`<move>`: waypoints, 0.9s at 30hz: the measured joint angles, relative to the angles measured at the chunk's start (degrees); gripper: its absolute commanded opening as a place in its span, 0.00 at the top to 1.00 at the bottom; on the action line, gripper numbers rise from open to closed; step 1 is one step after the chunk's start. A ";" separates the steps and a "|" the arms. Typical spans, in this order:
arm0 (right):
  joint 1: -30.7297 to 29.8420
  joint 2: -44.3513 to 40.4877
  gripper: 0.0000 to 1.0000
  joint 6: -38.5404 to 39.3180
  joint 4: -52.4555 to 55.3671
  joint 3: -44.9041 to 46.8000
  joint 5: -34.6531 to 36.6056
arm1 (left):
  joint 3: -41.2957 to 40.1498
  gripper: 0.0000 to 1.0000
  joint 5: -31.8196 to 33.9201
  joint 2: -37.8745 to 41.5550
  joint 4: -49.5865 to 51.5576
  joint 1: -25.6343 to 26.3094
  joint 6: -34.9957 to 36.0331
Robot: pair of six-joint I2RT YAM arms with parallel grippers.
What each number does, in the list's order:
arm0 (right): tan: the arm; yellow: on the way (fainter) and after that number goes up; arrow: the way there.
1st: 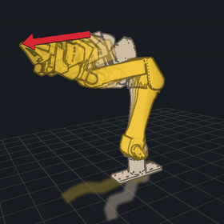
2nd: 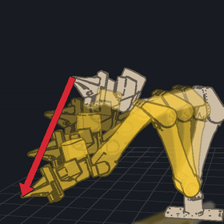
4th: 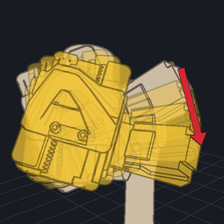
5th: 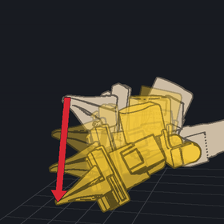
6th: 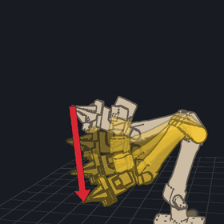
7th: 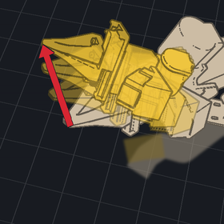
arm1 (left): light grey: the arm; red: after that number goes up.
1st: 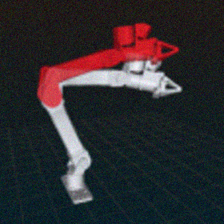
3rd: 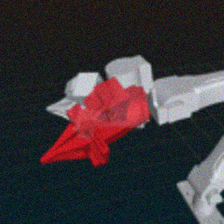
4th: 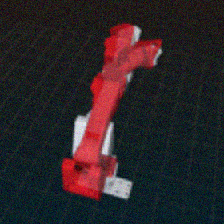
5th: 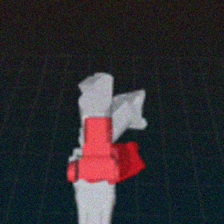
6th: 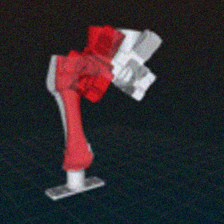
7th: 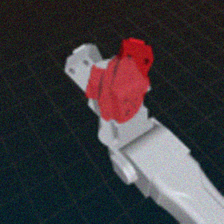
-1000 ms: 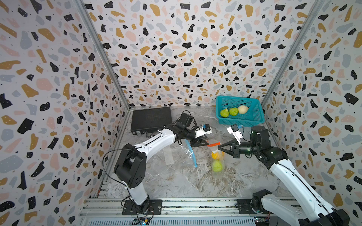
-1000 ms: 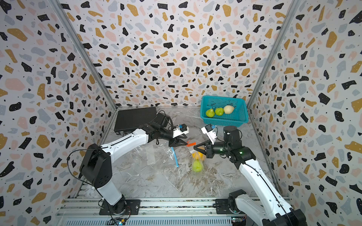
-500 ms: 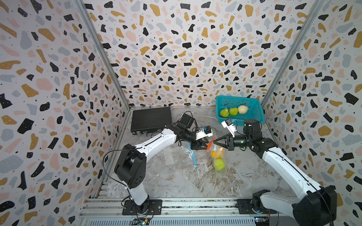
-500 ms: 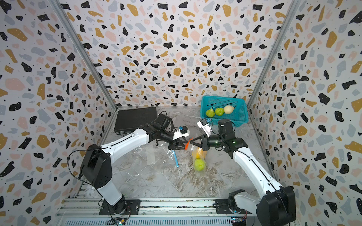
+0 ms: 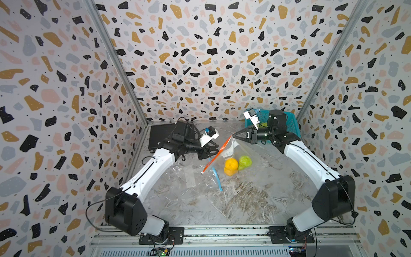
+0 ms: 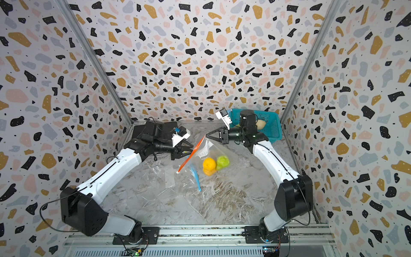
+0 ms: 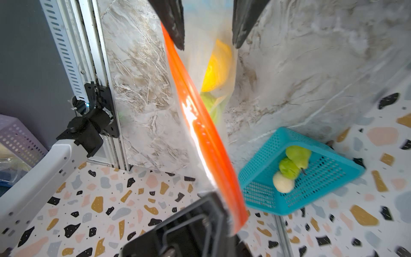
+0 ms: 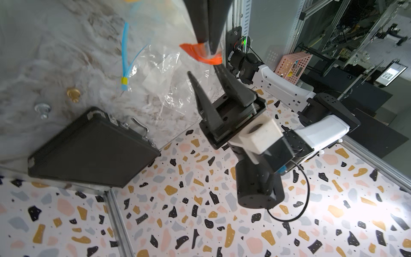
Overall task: Open the zip-top bag and take out the pear
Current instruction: Pick up the zipper food storage bag at the center of the board, then place the zipper food storage bag at the center of the board.
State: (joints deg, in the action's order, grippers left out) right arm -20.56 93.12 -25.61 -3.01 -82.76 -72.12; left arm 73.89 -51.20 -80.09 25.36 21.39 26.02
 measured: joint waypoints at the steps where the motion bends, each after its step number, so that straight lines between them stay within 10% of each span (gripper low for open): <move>1: -0.39 1.68 1.00 -3.43 -4.28 -1.07 -0.92 | -0.22 0.63 -0.04 1.27 -0.13 -0.46 -0.28; 9: -2.12 13.53 1.00 -48.19 -61.77 6.78 -7.23 | -7.69 0.48 3.91 9.90 -1.60 -3.26 -3.15; 16: -1.22 12.94 1.00 -50.69 -71.49 31.98 -5.75 | -10.91 0.30 11.15 11.82 -2.36 -3.06 -7.82; 27: 1.99 4.90 1.00 -49.68 -76.26 37.11 -3.56 | -21.14 0.22 32.70 25.42 0.63 11.21 -12.50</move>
State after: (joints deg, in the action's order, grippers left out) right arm -18.57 98.02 -75.29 -79.26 -45.65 -75.68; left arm 52.75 -18.50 -54.68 26.00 32.60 13.52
